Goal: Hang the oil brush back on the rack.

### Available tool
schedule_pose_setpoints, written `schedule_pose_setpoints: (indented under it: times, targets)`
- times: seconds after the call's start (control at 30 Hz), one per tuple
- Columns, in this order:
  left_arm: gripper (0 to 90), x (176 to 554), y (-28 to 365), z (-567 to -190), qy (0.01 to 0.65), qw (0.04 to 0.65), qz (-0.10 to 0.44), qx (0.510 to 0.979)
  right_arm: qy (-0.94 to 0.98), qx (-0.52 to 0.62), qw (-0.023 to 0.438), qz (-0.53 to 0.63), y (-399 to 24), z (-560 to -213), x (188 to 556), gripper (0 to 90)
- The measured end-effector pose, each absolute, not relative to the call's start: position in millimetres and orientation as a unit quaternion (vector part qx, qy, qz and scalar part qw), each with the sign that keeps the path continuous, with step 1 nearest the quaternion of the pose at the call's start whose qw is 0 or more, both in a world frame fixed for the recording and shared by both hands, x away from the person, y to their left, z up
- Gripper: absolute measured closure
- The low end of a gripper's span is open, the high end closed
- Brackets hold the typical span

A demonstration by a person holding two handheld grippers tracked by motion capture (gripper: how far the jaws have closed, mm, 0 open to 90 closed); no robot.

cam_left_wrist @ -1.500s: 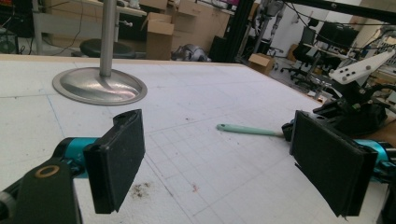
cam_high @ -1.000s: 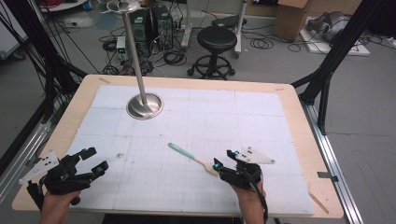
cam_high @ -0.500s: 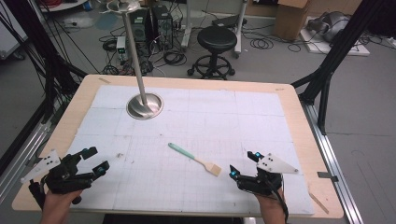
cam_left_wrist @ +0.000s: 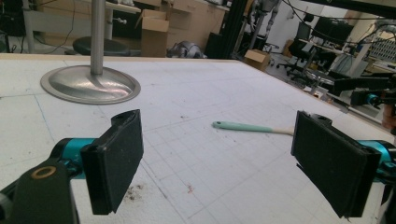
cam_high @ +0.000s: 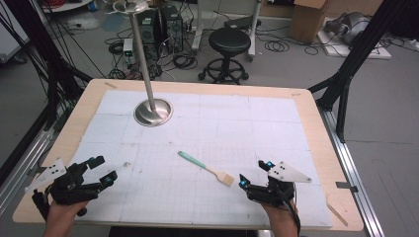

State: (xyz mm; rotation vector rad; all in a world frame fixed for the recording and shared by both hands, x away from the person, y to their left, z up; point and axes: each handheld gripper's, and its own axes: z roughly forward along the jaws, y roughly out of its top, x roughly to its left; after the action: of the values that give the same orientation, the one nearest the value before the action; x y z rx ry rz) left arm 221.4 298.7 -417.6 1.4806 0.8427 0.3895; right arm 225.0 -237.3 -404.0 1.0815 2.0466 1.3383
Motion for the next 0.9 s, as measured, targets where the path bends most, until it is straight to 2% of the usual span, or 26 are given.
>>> schedule_pose_setpoints:
  times: [0.17, 0.57, 0.9]
  targets:
    - [17.4, 222, 297, -418, 0.367, 0.639, 0.169, 0.654, 0.752, 0.383, 0.224, 0.486, -225, -403, 230, 20.2]
    - [17.5, 222, 295, -418, 0.367, 0.635, 0.168, 0.659, 0.807, 0.339, 0.177, 0.450, -184, -409, 263, 35.9]
    - [17.6, 222, 293, -418, 0.363, 0.636, 0.166, 0.661, 0.855, 0.310, 0.145, 0.390, -152, -425, 290, 52.6]
